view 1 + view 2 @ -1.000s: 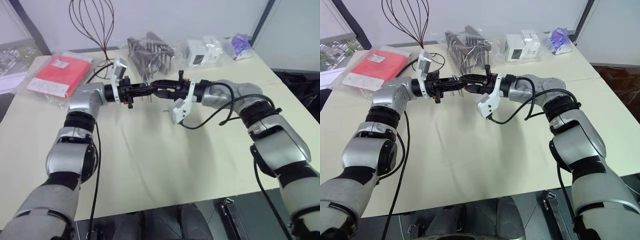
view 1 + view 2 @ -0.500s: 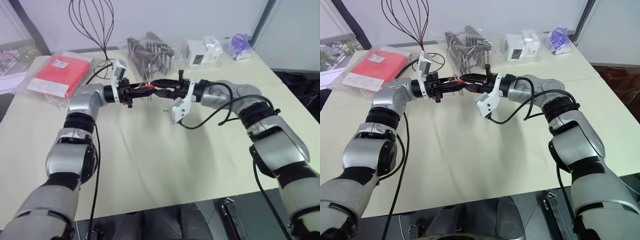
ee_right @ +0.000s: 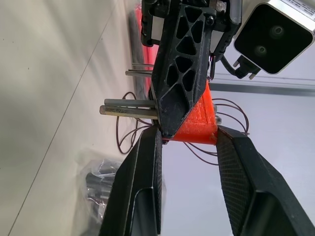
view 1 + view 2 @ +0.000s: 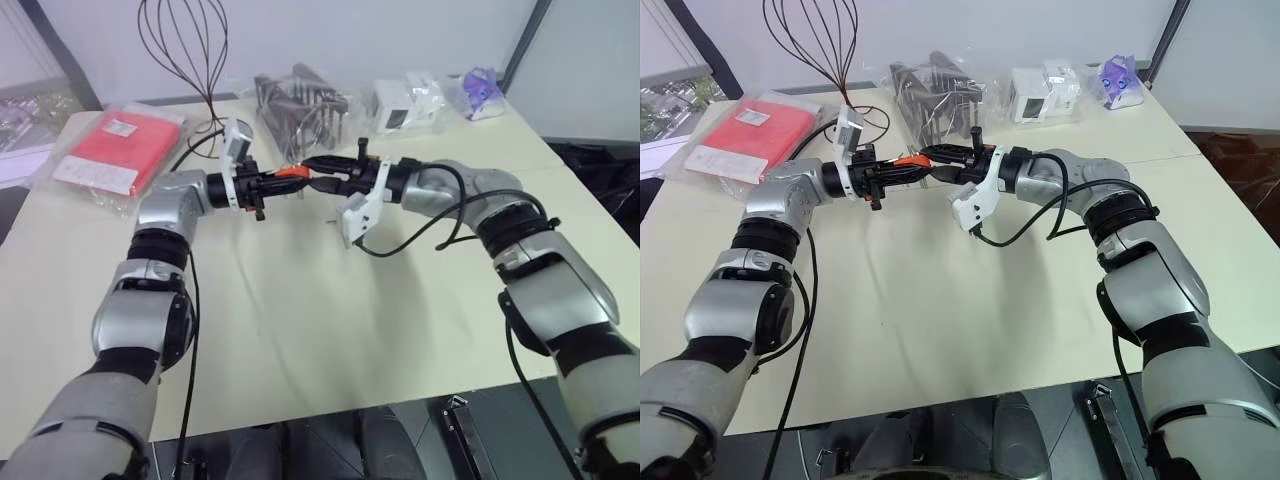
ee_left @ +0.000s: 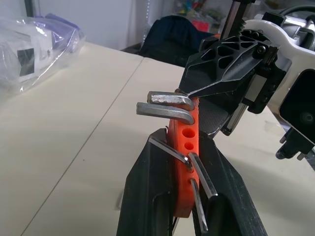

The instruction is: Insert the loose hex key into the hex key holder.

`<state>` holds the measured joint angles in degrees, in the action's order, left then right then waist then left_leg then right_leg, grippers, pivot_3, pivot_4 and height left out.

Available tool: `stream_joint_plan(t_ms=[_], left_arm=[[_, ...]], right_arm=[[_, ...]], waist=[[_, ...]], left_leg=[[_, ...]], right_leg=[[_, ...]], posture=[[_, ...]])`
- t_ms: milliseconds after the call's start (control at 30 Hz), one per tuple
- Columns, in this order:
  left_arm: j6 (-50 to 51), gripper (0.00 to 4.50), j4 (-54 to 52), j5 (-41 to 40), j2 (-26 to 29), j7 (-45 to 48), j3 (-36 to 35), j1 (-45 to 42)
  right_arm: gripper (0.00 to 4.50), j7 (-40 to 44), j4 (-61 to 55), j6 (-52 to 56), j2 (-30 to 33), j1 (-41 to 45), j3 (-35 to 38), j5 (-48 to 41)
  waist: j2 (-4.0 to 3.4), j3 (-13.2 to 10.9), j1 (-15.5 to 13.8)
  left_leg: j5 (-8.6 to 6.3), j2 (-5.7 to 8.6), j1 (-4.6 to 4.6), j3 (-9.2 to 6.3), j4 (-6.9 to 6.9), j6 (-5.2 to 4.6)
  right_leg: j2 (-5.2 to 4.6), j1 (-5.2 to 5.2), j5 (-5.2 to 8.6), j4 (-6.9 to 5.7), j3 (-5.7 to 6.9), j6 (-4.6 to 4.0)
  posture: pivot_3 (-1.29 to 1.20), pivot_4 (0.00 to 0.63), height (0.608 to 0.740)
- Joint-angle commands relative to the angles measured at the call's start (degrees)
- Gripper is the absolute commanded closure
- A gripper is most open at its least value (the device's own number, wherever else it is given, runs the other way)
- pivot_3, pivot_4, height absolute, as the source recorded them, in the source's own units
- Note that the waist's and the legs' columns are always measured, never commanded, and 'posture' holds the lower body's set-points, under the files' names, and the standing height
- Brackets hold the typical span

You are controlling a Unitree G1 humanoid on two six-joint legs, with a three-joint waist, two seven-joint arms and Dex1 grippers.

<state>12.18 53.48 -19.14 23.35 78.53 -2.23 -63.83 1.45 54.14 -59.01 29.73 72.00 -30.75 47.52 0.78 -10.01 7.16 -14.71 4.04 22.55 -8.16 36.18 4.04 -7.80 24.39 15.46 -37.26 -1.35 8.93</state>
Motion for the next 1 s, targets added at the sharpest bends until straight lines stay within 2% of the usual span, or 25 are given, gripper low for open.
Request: stream_joint_plan(t_ms=[33, 133, 333, 367, 467, 533, 567, 600, 667, 700, 767, 1000], left_arm=[[0.6, 4.47, -1.3, -1.2, 0.2, -0.3, -2.3, -0.6], [-0.1, 4.47, -1.7, -0.9, 0.2, -1.1, -2.2, -0.2], [0.1, 4.5, -6.5, -1.2, 0.6, -2.3, -2.7, 3.2], [0.4, 4.5, -8.0, -1.3, 0.8, -2.6, -2.8, 4.2], [1.2, 4.5, -13.9, -1.3, 1.7, -3.9, -2.7, 8.1], [1.4, 4.5, -19.2, -1.0, 2.5, -5.3, -2.4, 11.6], [1.1, 4.5, -22.4, -0.5, 3.0, -6.3, -2.2, 13.8], [1.1, 4.5, -26.6, -0.1, 3.8, -7.4, -1.9, 16.9], [1.2, 4.5, -33.4, 0.5, 5.0, -9.5, -1.7, 21.8], [1.5, 4.5, -36.5, 0.4, 5.4, -11.0, -2.0, 24.0], [2.8, 4.5, -41.9, -0.1, 5.6, -14.1, -2.5, 27.5], [10.0, 4.5, -58.2, -3.1, 5.2, -24.2, -4.1, 38.1]], right_arm=[[3.51, 0.2, -1.6, -0.6, -0.3, 0.0, 0.7, -1.8], [3.51, 3.0, -1.3, -0.7, -0.3, -0.9, 0.8, -3.8], [0.31, 13.5, -1.5, 1.2, 0.9, -5.1, 2.9, -12.6], [0.05, 15.0, -2.1, 2.0, 1.3, -6.0, 3.5, -14.2], [0.05, 20.8, -4.0, 8.0, 1.2, -9.3, 6.7, -21.0], [0.05, 27.2, -6.9, 18.3, -0.3, -12.5, 10.3, -27.7], [0.05, 31.6, -10.0, 28.1, -1.6, -14.7, 12.7, -32.6], [0.05, 36.4, -15.0, 43.0, -3.5, -17.5, 15.3, -38.5], [0.05, 40.0, -23.1, 66.1, -6.4, -20.6, 19.7, -46.0], [0.05, 40.7, -26.3, 75.8, -7.2, -21.2, 20.6, -47.3], [0.05, 41.7, -30.7, 87.9, -7.4, -21.9, 20.4, -47.6], [0.05, 38.1, -30.7, 101.3, -10.2, -20.4, 21.3, -48.3]], waist=[[0.0, 0.0, 0.0], [0.0, 0.0, 0.0], [0.03, 0.0, 0.0], [0.03, 0.0, 0.0], [0.03, 0.0, 0.0], [0.03, 0.0, 0.1], [0.03, 0.0, 0.1], [0.03, 0.0, 0.1], [0.01, 0.1, 0.2], [-0.01, 0.1, -0.1], [-0.01, 0.1, -0.5], [-0.02, 0.1, -3.1]], left_leg=[[0.0, 0.0, 0.0, 0.0, 0.0, 0.0], [0.0, 0.0, 0.0, 0.0, 0.0, 0.0], [0.0, -0.01, 0.0, 0.0, 0.05, 0.0], [0.0, 0.0, 0.0, 0.0, 0.05, 0.0], [0.0, -0.01, 0.0, 0.0, 0.05, 0.0], [0.0, -0.03, 0.0, 0.0, 0.05, 0.0], [0.0, -0.03, 0.0, 0.0, 0.04, 0.0], [0.0, -0.06, -0.01, -0.01, 0.04, 0.0], [-0.01, -0.14, -0.03, -0.02, 0.04, -0.01], [-0.02, -0.16, -0.03, -0.03, 0.03, -0.03], [-0.02, -0.14, -0.01, -0.06, 0.04, -0.03], [-0.04, -0.03, 0.01, -0.02, 0.2, -0.06]], right_leg=[[0.0, 0.0, 0.0, 0.0, 0.0, 0.0], [0.0, 0.0, 0.0, 0.0, 0.0, 0.0], [0.0, -0.01, 0.0, -0.01, 0.0, 0.0], [-0.01, -0.01, 0.0, -0.01, 0.01, 0.0], [-0.01, -0.01, 0.0, -0.01, 0.0, 0.0], [0.0, -0.02, 0.0, -0.01, 0.0, 0.0], [0.0, -0.02, 0.0, -0.02, 0.0, 0.0], [0.0, -0.04, 0.0, -0.02, 0.0, 0.0], [0.06, -0.08, -0.01, -0.12, 0.0, -0.01], [0.06, -0.08, -0.01, -0.21, -0.01, -0.02], [0.05, -0.06, -0.01, -0.22, 0.0, -0.02], [-0.03, -0.05, -0.01, -0.2, -0.06, -0.02]], posture=[[0.0, 0.15, 0.74], [0.0, 0.15, 0.74], [0.0, 0.15, 0.74], [0.0, 0.15, 0.74], [0.0, 0.15, 0.74], [0.0, 0.15, 0.74], [0.0, 0.15, 0.74], [0.0, 0.15, 0.74], [0.0, 0.15, 0.74], [0.0, 0.15, 0.74], [0.0, 0.15, 0.74], [0.0, 0.15, 0.74]])
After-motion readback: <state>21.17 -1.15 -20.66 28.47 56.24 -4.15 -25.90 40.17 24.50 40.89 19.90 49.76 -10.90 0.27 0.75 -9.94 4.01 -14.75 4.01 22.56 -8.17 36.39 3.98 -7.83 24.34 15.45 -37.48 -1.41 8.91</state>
